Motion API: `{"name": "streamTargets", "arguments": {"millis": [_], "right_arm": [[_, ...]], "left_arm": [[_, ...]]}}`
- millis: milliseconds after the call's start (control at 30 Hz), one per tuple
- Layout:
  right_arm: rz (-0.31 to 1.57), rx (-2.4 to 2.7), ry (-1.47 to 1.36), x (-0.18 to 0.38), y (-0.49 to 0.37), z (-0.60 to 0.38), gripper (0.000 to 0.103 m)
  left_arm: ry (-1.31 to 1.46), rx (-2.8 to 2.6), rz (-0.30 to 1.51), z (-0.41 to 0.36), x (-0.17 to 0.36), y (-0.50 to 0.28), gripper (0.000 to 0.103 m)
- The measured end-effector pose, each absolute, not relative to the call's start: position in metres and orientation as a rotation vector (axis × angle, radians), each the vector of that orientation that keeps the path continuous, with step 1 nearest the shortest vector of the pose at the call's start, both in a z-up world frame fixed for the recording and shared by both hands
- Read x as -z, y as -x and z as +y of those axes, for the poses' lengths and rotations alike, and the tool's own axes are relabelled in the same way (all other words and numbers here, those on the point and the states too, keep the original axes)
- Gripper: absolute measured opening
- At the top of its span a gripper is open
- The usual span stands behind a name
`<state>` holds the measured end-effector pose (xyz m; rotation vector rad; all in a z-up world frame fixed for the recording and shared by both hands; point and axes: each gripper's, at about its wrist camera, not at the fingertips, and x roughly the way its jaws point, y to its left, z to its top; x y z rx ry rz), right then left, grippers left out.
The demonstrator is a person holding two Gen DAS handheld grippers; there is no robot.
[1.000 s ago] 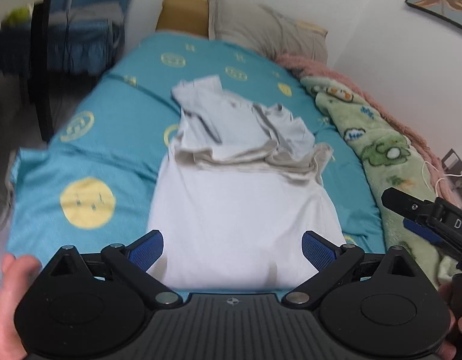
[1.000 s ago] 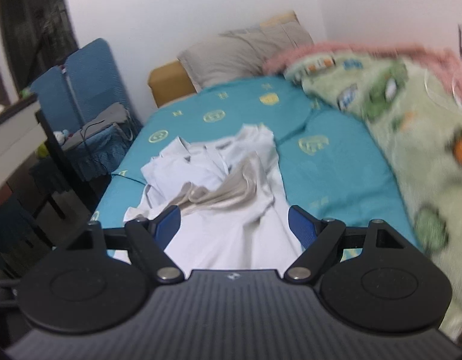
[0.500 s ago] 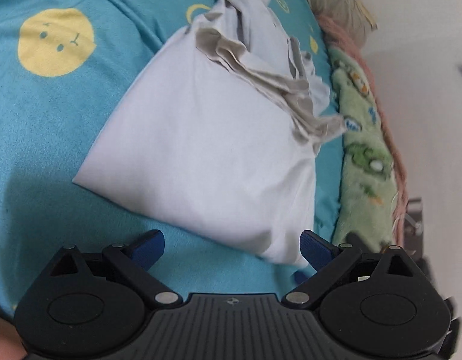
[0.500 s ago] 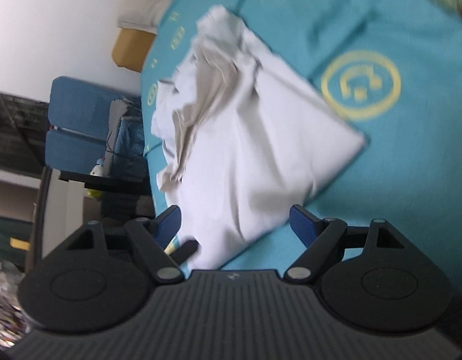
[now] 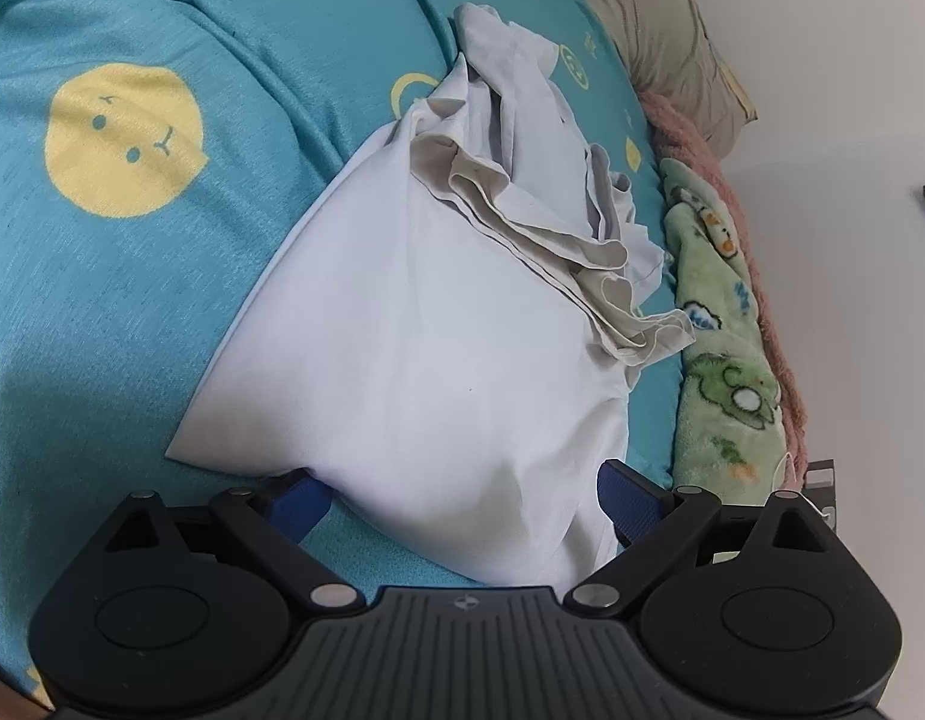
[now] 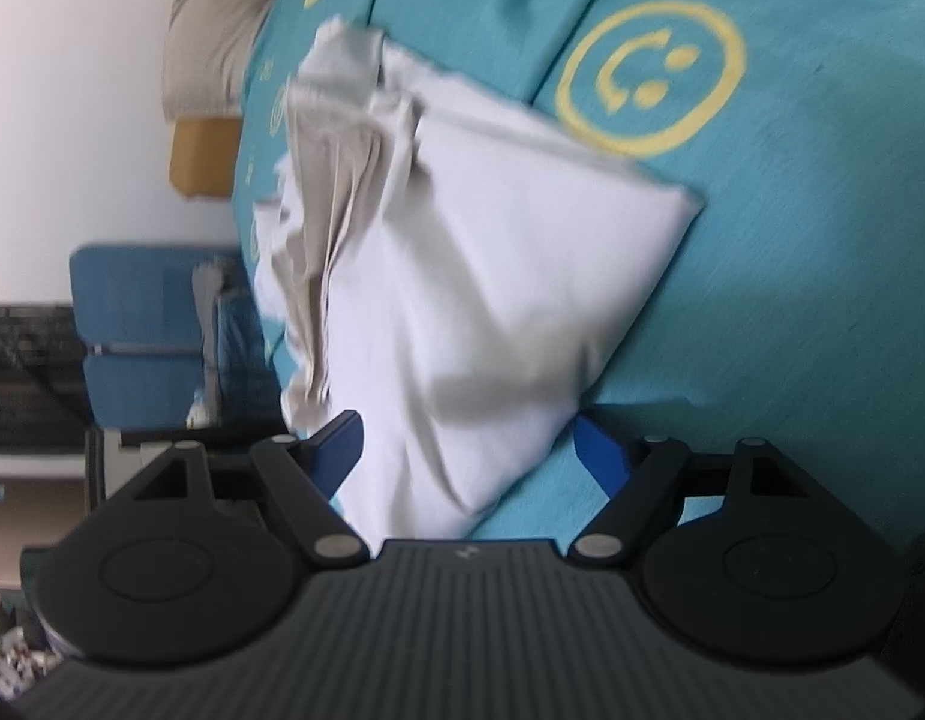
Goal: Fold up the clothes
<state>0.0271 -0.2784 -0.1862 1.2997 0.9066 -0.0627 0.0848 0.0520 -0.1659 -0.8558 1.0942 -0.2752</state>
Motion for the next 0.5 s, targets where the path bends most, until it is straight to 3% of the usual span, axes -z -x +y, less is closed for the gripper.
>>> {"name": "streamTargets", "arguments": {"millis": [500], "right_arm": [[0.816,0.165,-1.214,0.184,-0.034,-0.289,0.078]], "left_arm": [[0.863,0.271,1.036,0.061,0.157,-0.077,0.094]]}}
